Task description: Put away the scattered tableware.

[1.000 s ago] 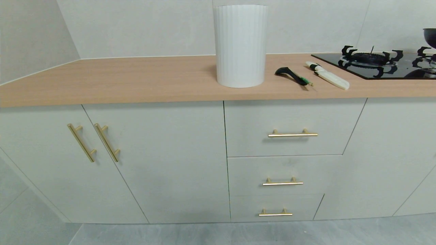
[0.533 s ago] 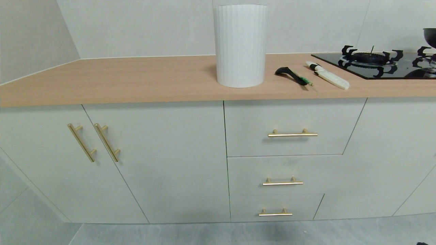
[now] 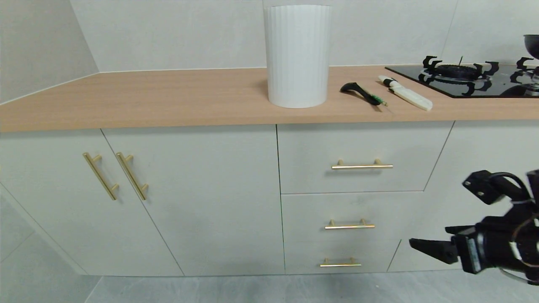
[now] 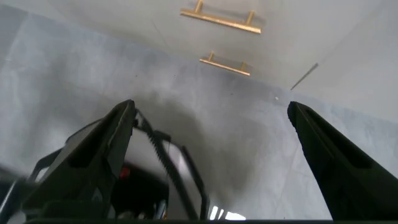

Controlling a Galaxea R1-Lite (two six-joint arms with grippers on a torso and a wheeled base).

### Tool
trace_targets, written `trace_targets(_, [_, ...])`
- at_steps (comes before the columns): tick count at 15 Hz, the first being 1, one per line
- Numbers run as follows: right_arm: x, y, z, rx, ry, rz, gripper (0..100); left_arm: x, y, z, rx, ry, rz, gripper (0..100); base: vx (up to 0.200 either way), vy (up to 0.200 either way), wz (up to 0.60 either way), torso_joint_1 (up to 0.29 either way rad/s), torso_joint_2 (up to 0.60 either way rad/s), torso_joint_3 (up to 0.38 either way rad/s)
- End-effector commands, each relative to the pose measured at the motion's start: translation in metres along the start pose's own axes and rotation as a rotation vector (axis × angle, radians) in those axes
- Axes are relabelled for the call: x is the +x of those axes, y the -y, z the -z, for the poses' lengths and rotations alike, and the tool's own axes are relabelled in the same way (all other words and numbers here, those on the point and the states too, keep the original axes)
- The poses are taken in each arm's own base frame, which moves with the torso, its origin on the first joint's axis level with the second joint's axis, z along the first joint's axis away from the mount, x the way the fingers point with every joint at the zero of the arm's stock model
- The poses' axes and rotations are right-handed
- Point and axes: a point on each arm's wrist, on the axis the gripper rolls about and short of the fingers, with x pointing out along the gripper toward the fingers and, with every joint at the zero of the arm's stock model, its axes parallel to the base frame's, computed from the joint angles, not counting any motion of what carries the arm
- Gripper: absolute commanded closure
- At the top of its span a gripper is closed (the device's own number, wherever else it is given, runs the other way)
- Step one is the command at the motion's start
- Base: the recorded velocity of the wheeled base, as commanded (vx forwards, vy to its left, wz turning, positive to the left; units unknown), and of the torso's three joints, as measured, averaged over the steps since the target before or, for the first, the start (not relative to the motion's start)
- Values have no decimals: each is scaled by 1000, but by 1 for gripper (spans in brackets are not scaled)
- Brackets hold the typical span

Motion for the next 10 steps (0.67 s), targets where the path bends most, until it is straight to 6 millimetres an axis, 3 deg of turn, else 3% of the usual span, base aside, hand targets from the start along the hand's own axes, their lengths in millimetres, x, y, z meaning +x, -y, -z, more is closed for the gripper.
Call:
trace_targets(1, [87, 8, -1, 8, -130, 16, 0, 0, 0, 0, 0, -2, 0, 0, 0, 0, 0, 0, 0, 0])
trace_targets(3, [129, 9, 12, -2, -166, 33, 0, 0, 0, 0, 0, -2, 0, 0, 0, 0, 0, 0, 0, 0])
trace_targets(5, [156, 12, 28, -7, -167, 92, 0, 0, 0, 0, 0, -2, 0, 0, 0, 0, 0, 0, 0, 0])
trace_targets(10, [204, 20, 49, 26, -60, 203, 0, 0, 0, 0, 0, -2, 0, 0, 0, 0, 0, 0, 0, 0])
